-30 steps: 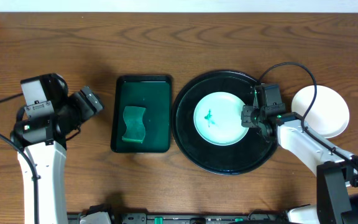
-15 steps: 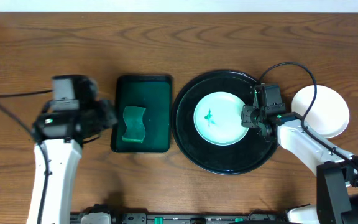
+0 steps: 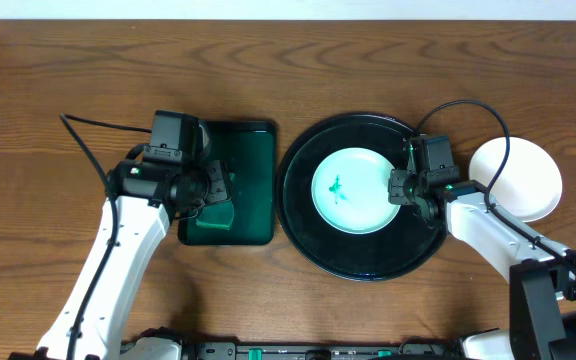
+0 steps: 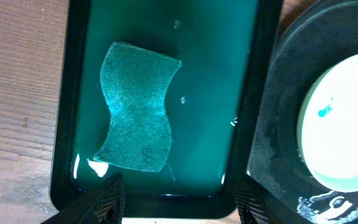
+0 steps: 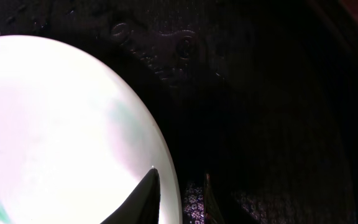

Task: Clean dirty plates on tray and stack at the side
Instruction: 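Move the left gripper down to the green sponge on the green tray, then grasp the green sponge with the left gripper and lift it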

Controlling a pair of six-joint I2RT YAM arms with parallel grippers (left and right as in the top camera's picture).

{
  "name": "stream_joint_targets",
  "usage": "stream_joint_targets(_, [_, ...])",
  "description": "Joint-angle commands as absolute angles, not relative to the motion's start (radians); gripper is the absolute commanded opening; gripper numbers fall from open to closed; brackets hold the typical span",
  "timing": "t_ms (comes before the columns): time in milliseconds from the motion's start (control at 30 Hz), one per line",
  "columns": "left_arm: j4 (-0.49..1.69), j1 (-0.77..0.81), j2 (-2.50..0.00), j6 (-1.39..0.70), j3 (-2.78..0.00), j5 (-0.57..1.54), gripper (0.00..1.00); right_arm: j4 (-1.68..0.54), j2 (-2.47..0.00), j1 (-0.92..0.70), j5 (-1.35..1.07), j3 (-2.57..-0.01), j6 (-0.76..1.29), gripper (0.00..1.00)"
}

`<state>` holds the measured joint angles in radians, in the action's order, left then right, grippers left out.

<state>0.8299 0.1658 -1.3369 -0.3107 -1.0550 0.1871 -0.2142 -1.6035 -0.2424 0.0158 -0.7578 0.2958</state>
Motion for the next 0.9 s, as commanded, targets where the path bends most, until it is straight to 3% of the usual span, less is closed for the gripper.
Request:
stream_joint_targets(0, [0.833, 0.168, -1.399, -0.289, -1.037, 0.164, 0.58, -0.212, -1.610, -0.250, 0.018, -0.756, 0.291, 0.21])
stream_joint_targets(433, [0.741, 0.167, -1.649, -0.290, -1.037, 0.148, 0.56, -0.213, -1.610, -0.250, 0.018, -0.756, 0.291, 0.21])
stream_joint_targets(600, [0.731, 0.167, -1.667, -0.301, -1.037, 0.062, 0.48, -0.213, -1.610, -0.250, 0.018, -0.756, 0.291, 0.21])
stream_joint_targets(867, [0.726, 0.167, -1.677, -0.312, -1.036, 0.062, 0.48, -0.213, -1.610, -0.250, 0.018, -0.756, 0.290, 0.21])
